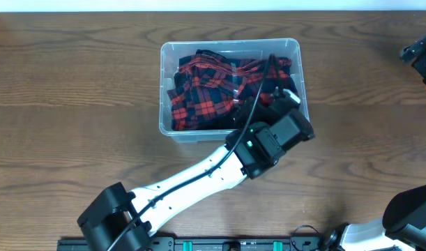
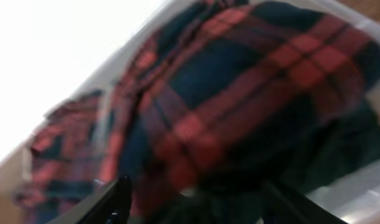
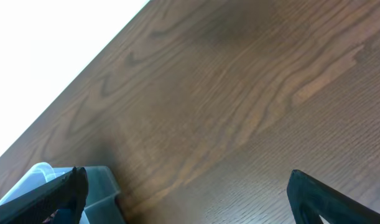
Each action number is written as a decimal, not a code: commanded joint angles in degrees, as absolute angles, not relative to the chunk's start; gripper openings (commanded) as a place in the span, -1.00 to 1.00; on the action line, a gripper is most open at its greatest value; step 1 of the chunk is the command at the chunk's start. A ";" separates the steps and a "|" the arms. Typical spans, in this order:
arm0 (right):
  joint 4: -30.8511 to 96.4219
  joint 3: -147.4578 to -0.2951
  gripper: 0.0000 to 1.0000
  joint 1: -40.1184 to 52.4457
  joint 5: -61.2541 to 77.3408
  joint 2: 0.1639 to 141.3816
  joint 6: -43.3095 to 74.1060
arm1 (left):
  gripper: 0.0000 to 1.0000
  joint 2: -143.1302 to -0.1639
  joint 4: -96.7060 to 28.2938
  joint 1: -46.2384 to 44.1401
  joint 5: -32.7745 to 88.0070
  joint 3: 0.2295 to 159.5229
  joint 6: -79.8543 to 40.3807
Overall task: Pack container
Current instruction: 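Press the plaid shirt down inside the container with the left gripper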
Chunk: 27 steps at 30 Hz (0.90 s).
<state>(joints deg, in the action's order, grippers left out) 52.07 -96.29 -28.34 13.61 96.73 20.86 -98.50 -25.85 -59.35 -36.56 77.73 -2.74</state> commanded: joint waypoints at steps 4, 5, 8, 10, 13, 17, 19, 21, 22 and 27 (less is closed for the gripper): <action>52.14 -97.08 0.98 -28.53 13.69 96.73 21.63 | 0.32 -96.53 -26.57 -59.51 -30.22 79.50 -18.94; 52.16 -97.08 0.98 -28.53 13.69 96.73 21.63 | 0.32 -95.66 -26.02 -59.11 -30.22 79.53 -19.42; 52.16 -97.08 0.99 -28.53 13.69 96.73 21.63 | 0.24 -92.58 -23.40 -56.80 -30.20 79.55 -19.42; 52.14 -97.08 0.98 -28.53 13.69 96.73 21.63 | 0.09 -90.63 -21.74 -54.83 -30.20 79.55 -19.42; 52.16 -97.08 0.99 -28.53 13.69 96.73 21.63 | -0.24 -88.49 -19.25 -51.79 -30.15 79.55 -19.44; 52.16 -97.08 0.99 -28.53 13.69 96.73 21.63 | -0.78 -88.29 -18.11 -48.31 -29.63 79.53 -24.25; 52.16 -97.08 0.98 -28.53 13.69 96.73 21.63 | -0.85 -89.36 -18.11 -46.54 -26.89 79.53 -26.02; 52.18 -97.08 0.99 -28.53 13.69 96.73 21.63 | -0.88 -91.05 -18.11 -44.93 -23.38 79.50 -26.35; 52.18 -97.08 0.98 -28.53 13.69 96.73 21.65 | -0.88 -91.96 -18.13 -44.29 -22.13 79.50 -26.35; 52.18 -97.08 0.99 -28.53 13.69 96.73 21.63 | -0.88 -97.58 -20.29 -42.11 -21.19 79.46 -29.19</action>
<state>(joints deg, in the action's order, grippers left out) 52.07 -96.29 -28.34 13.61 96.73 20.86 -94.17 -19.22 -43.13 -23.24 78.94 -26.04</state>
